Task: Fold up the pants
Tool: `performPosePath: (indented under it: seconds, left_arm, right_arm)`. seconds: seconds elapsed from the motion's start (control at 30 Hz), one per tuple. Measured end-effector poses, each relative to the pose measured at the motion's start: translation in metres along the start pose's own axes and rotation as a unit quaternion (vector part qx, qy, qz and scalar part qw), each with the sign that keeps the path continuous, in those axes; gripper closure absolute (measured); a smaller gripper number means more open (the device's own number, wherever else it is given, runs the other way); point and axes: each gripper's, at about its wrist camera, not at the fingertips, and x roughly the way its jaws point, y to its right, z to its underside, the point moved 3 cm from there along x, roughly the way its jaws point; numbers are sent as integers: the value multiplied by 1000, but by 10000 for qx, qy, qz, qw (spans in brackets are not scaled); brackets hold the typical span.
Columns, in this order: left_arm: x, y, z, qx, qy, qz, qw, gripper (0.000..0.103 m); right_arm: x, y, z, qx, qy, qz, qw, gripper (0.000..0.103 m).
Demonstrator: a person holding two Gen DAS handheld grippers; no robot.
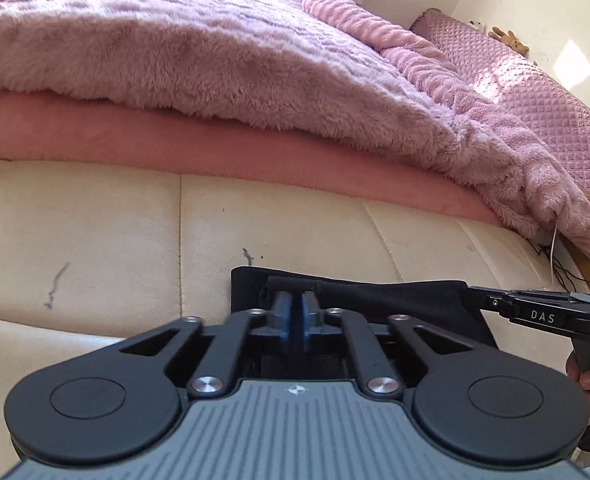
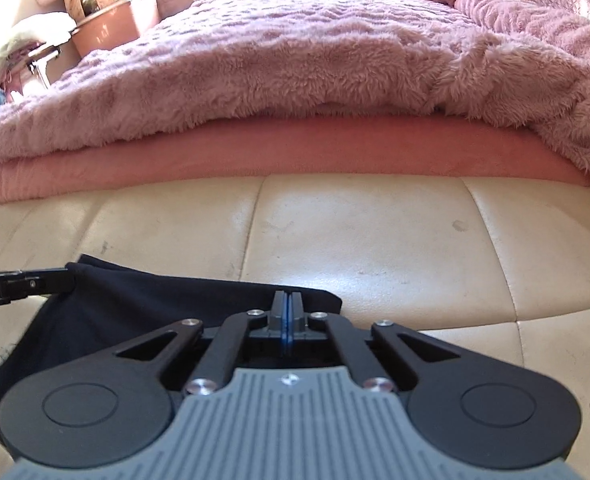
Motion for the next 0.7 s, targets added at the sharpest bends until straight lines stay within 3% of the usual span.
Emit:
performPosePath:
  seconds: [0.03,0.07,0.13,0.2,0.3,0.47,0.7]
  left_arm:
    - [-9,0,2,-11,53,-14,10000,67]
    - [-17,-1,4,-64,106,-46,9999,59]
    - [-33,-7,9,-259,236,-33,9994,33]
    - [-43,-16,16,-505,250,6,9984,19]
    - [-45,-32,27,-989,52,99,9950,17]
    - [-43,-63,46,-1937,-86,467,9799,17]
    - [-31,-62,48,-1897,-209,462,9805,16]
  right_arm:
    - [-9,-1,5,48,18,1,10000,98]
    - [-16,0,9,131,33,-15,9999,95]
    - [-30,6,20,486,59,-121,9987,64]
    - [-43,14,32,988,32,-328,9946,55]
    - [-53,24,50,1563,-78,-545,9862,45]
    - [-55,34,71,2158,-245,-769,9731,44]
    - [-45,32,81,2397,-405,-1037,9645,44]
